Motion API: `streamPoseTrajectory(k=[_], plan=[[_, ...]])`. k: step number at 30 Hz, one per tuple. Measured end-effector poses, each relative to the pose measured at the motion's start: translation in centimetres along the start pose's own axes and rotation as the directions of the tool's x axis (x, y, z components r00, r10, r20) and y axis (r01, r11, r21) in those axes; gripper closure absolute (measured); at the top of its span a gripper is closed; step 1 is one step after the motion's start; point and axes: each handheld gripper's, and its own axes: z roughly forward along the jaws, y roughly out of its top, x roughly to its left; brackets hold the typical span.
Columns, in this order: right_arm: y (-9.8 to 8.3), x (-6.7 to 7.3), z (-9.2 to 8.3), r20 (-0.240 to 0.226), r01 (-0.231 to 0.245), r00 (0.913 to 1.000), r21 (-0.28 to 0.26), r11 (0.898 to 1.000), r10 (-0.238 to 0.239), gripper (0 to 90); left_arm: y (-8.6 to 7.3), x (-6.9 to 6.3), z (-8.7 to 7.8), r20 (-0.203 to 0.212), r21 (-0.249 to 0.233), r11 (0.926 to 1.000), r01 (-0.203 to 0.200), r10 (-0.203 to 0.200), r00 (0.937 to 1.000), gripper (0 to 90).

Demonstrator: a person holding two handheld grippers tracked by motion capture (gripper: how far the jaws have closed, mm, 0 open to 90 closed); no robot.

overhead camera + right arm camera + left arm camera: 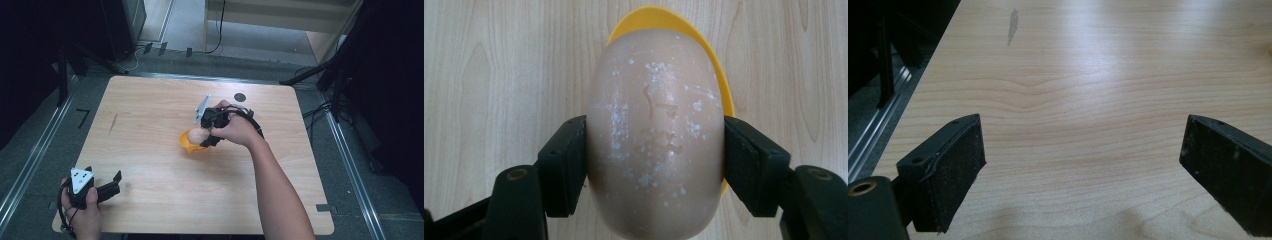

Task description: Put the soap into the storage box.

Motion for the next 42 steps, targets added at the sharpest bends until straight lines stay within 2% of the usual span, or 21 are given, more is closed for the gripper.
streamPoseTrajectory(k=[2, 7, 8, 14, 18, 25, 27, 30, 35, 42], plan=[[0.2, -0.1, 0.1, 0.005, 0.008, 1.0, 0.013, 1.0, -0.008, 33.3, 0.0, 0.0, 0.0, 0.001, -0.001, 1.0, 0.002, -0.002, 1.0, 4.7], [0.9, -0.3, 0.4, -0.015, 0.03, 0.9994, 0.039, 0.999, -0.03, 33.2, 0.0, 0.0, 0.0, 0.003, -0.003, 1.0, 0.004, -0.004, 1.0, 4.7], [1.1, -0.4, 0.5, -0.015, 0.042, 0.999, 0.031, 0.999, -0.041, 33.2, 0.0, 0.0, 0.0, 0.003, -0.004, 1.0, 0.005, -0.005, 1.0, 4.7], [1.0, -0.7, 1.3, -0.027, 0.04, 0.9989, 0.053, 0.998, -0.038, 33.2, 0.0, 0.0, 0.0, 0.004, -0.009, 0.9999, 0.008, -0.008, 1.0, 4.7], [0.8, -1.0, 1.6, -0.029, 0.048, 0.9985, 0.049, 0.998, -0.047, 33.1, 0.0, 0.1, -0.1, 0.004, -0.009, 0.9999, 0.009, -0.009, 1.0, 4.7], [0.6, -1.2, 1.7, -0.045, 0.029, 0.9986, 0.051, 0.998, -0.027, 33.8, 0.0, 0.0, 0.0, 0.004, -0.01, 0.9999, 0.007, -0.007, 1.0, 4.6], [0.7, -1.4, 1.5, -0.032, 0.031, 0.999, 0.021, 0.999, -0.03, 35.2, 0.0, 0.0, 0.0, 0.005, -0.009, 0.9999, 0.004, -0.004, 1.0, 4.7], [0.7, -1.6, 0.9, -0.038, 0.015, 0.9992, -0.013, 1.0, -0.015, 34.3, 0.0, 0.0, 0.0, 0.003, -0.011, 0.9999, 0.006, -0.006, 1.0, 4.7], [0.5, -1.5, 1.0, -0.036, 0.009, 0.9993, 0.008, 1.0, -0.009, 31.3, 0.0, 0.0, 0.0, 0.005, -0.009, 1.0, 0.003, -0.003, 1.0, 4.7], [-0.3, -1.2, 0.6, -0.04, -0.031, 0.9987, -0.008, 0.999, 0.031, 26.2, 0.0, 0.0, 0.0, 0.005, -0.005, 1.0, -0.001, 0.001, 1.0, 4.7]])
